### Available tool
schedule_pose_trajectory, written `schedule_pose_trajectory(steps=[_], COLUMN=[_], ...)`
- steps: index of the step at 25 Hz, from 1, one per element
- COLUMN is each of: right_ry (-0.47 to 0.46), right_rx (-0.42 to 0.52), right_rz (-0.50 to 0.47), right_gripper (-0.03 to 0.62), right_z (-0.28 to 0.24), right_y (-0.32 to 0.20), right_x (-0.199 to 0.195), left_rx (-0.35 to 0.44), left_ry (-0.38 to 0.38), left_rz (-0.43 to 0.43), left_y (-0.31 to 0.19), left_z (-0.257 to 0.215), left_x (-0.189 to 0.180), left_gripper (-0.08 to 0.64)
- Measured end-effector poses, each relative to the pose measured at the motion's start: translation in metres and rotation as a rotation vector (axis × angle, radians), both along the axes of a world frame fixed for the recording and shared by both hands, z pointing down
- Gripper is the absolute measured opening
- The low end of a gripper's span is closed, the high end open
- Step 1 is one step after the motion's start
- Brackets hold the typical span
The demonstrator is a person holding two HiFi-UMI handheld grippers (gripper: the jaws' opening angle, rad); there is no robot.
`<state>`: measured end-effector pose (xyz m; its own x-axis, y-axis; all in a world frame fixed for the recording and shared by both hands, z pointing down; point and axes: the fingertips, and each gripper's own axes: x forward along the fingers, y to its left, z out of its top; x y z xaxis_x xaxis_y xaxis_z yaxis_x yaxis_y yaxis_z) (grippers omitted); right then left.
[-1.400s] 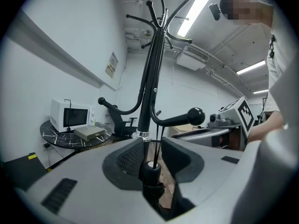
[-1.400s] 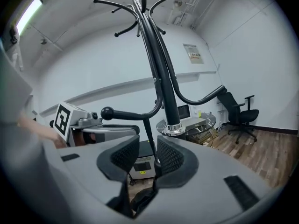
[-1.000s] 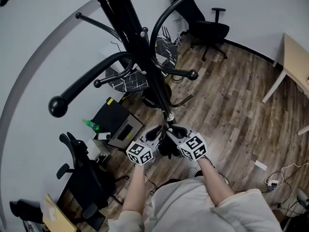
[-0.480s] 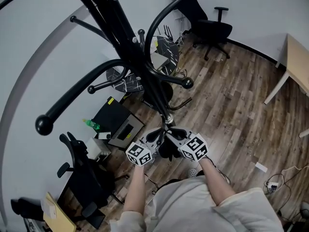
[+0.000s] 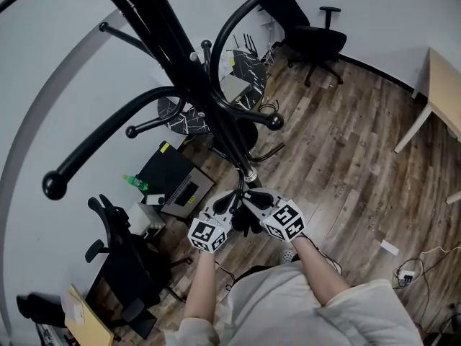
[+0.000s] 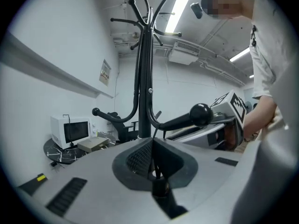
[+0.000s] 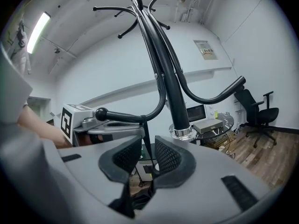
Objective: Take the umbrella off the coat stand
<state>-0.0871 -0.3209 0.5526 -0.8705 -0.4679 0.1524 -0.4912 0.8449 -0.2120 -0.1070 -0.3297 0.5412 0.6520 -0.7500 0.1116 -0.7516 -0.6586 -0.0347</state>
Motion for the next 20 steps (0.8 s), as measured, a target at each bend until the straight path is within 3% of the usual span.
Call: schedule_pose_trajectory(steps=[7,10,13,20], right_ry=[0.003,0.021,0.049,0.092], right_rx=[0.001,0.009,0.031,0.069], right_rz=[0.015,0.037,0.061,0.150], right_gripper=[0.094,0.063,0.011,0.008], right_z=[-0.001,0.001,0.003,0.000], right_y=[0.000,-0.006,-0.011,-0.010], right_x=[-0.011,-0.012,-0.011,-0.001], left_rx=[0.028,0.030,0.027,0.033], left_ry=[-0.063,-0.077,-0.079,-0.065], left_rz=[-0.044,-0.060,-0.072,-0.074], left_y=[0.005,0.005,0.004,0.004], left_z=[-0.006,-0.005,-0.002,-0.004], left_x=[-0.002,-0.003,-0.005,-0.010], left_gripper=[0.023,0.023,0.023,0.023])
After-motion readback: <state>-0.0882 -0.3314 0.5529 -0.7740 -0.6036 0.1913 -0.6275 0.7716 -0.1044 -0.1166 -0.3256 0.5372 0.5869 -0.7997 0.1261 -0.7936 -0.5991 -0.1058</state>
